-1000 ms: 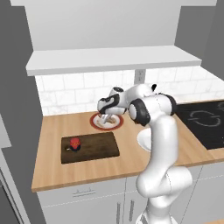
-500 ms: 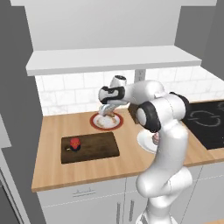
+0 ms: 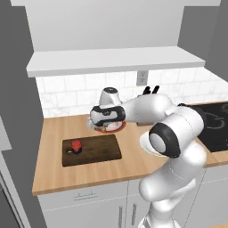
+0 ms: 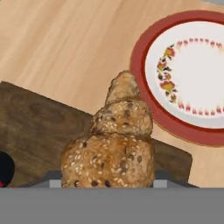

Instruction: From the different types of pastries on the counter, select a croissant and place it on the cutting board. Then retrieve a jar of jam from the cabinet and place it alongside the croissant on the cutting board.

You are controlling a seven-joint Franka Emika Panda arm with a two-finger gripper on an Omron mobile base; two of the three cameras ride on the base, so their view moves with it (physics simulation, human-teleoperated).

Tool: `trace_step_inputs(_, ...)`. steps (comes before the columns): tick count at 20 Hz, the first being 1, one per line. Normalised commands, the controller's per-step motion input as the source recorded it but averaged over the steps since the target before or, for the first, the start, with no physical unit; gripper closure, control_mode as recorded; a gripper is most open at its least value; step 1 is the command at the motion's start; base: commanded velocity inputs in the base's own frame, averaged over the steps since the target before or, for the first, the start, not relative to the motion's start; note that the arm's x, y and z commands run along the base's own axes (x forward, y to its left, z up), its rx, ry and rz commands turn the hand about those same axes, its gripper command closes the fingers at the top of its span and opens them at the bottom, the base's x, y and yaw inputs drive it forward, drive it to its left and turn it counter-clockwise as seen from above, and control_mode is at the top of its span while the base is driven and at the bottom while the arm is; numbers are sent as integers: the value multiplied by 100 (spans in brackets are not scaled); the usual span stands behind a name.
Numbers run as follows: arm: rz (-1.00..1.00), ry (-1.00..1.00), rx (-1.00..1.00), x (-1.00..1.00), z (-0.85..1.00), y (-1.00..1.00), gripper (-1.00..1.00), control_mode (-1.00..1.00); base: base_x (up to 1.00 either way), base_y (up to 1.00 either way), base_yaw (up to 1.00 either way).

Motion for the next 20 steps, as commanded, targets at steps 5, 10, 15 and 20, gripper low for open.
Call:
trace_step_inputs(5, -24, -1, 7, -88, 0, 0, 100, -100, 0, 0, 0)
trace_step_inputs(10, -1, 1, 4, -41, -56, 1, 100, -100, 0, 0, 0)
trace_step_inputs(15, -1, 1, 10, -26, -44, 4, 100, -100, 0, 0, 0)
trace_step_inputs(20, 0, -8, 6, 48, 0, -1, 100, -100, 0, 0, 0)
